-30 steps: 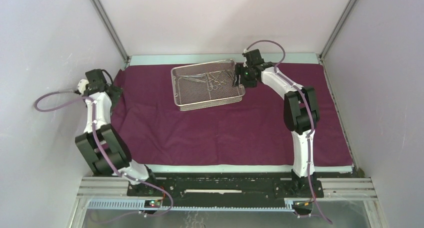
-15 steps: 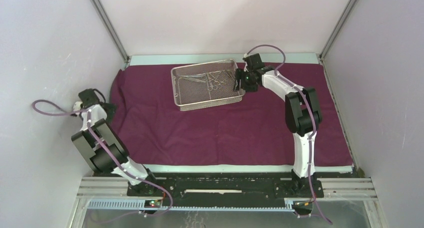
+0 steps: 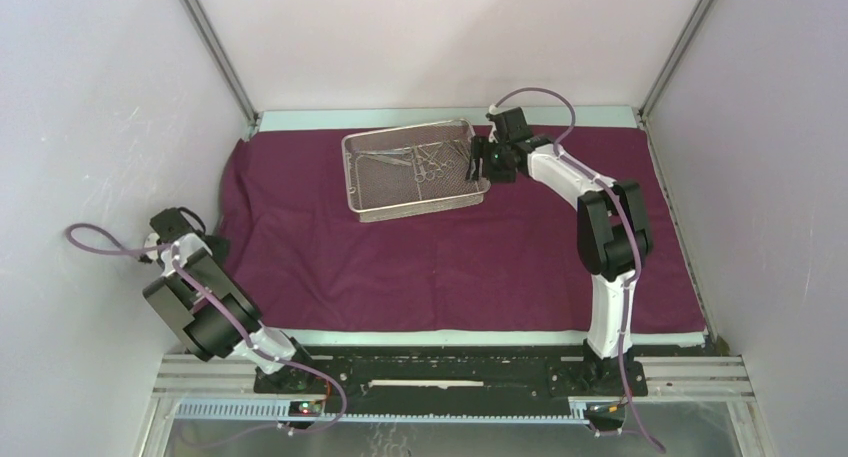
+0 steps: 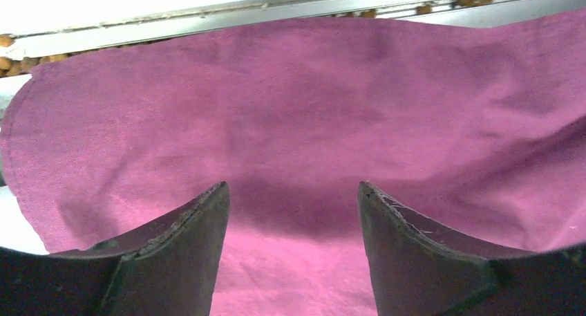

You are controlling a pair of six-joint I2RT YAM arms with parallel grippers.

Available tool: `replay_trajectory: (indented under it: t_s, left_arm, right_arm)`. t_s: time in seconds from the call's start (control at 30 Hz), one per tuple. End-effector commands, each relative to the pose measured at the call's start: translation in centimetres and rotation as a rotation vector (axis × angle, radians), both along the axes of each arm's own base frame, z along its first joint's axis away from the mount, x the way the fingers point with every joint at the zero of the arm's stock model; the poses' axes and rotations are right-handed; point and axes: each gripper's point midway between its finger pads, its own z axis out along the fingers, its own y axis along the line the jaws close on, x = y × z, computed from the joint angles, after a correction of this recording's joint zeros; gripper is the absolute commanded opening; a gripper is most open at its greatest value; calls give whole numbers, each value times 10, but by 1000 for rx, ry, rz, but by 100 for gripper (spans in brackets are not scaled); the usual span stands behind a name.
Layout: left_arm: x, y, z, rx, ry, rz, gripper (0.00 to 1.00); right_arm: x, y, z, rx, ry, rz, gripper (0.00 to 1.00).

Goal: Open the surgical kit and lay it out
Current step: Move the container from the surgical kit.

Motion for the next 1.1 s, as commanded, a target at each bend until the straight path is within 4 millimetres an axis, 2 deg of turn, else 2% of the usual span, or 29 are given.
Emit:
replay_trajectory:
  t_s: [0.0,0.17,0.27,0.43,0.53,0.67,0.73,0.77,0.8,0.93,1.07]
  left_arm:
    - [-36,6,-16,-13,69,107,73]
    - [-65,-5,-21,-7,123,174,73]
    - [-82,-11,-34,-30,156,226,73]
    - [-92,-19,-53,-95,184,269,68]
    - [-97,-18,-56,-97,201,291,56]
    - [-108,-22,-59,-115,230,341,30]
    - [-113,-23,-59,-112,233,360,16]
    - [-114,-24,-59,-112,235,368,5]
    - [-117,-26,-59,-115,245,374,1]
    - [-128,-28,-55,-96,273,404,0]
    - [-145,-30,-43,-58,286,484,0]
  right_arm:
    - [-3,9,27,53,-60,8,73]
    - [-7,12,26,80,-58,13,73]
    - [-9,15,26,95,-54,23,73]
    - [-12,14,30,106,-61,30,73]
    - [-13,15,32,108,-64,36,73]
    - [-12,13,31,109,-61,34,73]
    - [-11,10,31,107,-62,30,73]
    - [-10,9,31,107,-62,29,73]
    - [-10,8,30,107,-60,26,73]
    - [-8,3,30,111,-61,14,73]
    - [-5,-3,29,111,-57,-1,73]
